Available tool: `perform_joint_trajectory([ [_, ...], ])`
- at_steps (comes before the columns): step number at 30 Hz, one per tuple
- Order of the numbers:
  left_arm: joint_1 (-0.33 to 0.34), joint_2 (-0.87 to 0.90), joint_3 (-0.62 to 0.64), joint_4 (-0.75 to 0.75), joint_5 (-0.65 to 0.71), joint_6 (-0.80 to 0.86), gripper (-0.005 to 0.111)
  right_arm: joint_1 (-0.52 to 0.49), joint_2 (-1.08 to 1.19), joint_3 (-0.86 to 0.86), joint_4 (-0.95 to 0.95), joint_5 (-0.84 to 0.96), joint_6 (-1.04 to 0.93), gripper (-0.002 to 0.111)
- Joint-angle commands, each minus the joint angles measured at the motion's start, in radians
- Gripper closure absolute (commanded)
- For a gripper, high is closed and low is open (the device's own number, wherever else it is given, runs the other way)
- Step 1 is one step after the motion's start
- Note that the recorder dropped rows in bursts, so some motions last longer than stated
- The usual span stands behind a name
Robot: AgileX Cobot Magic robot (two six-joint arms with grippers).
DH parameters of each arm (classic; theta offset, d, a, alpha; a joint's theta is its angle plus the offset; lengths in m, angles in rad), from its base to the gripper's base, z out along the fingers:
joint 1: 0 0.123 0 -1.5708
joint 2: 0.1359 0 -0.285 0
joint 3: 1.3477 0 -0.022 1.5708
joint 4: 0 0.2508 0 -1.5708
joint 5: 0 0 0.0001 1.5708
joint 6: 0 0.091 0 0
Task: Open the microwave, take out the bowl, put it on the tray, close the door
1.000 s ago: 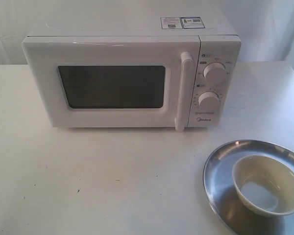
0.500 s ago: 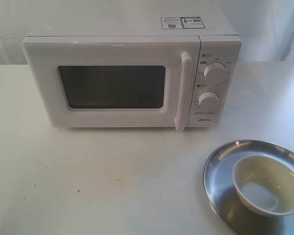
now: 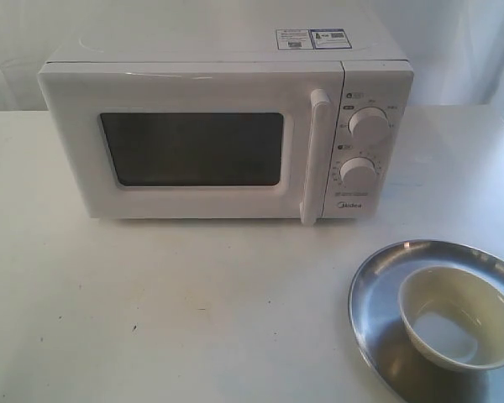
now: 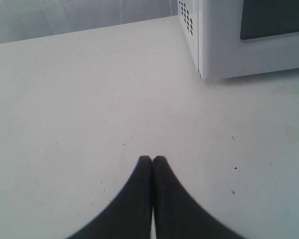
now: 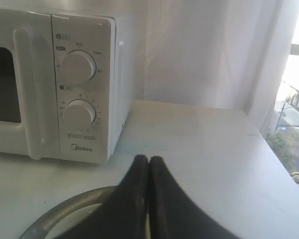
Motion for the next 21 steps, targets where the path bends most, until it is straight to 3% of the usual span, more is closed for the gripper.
perform_joint_trajectory([
  [1,-0.001,-0.002,-0.001,-0.003,0.001,-0.007,0.107,-0.007,-0.015,0.004,0.236,-0.003,-0.228,0.108],
  [7,-0.001,-0.002,-0.001,-0.003,0.001,-0.007,0.107,-0.083,-0.015,0.004,0.49,-0.055,-0.452,0.108],
  [11,-0.001,-0.002,-0.001,-0.003,0.001,-0.007,0.107,-0.137,-0.015,0.004,0.525,-0.05,-0.461,0.108],
  [16,-0.001,-0.002,-0.001,-0.003,0.001,-0.007,0.107,-0.137,-0.015,0.004,0.548,-0.048,-0.479,0.108],
  [21,-0.001,-0.002,-0.001,-0.003,0.001,-0.007,0.107,-0.137,-0.015,0.004,0.693,-0.041,-0.645,0.108],
])
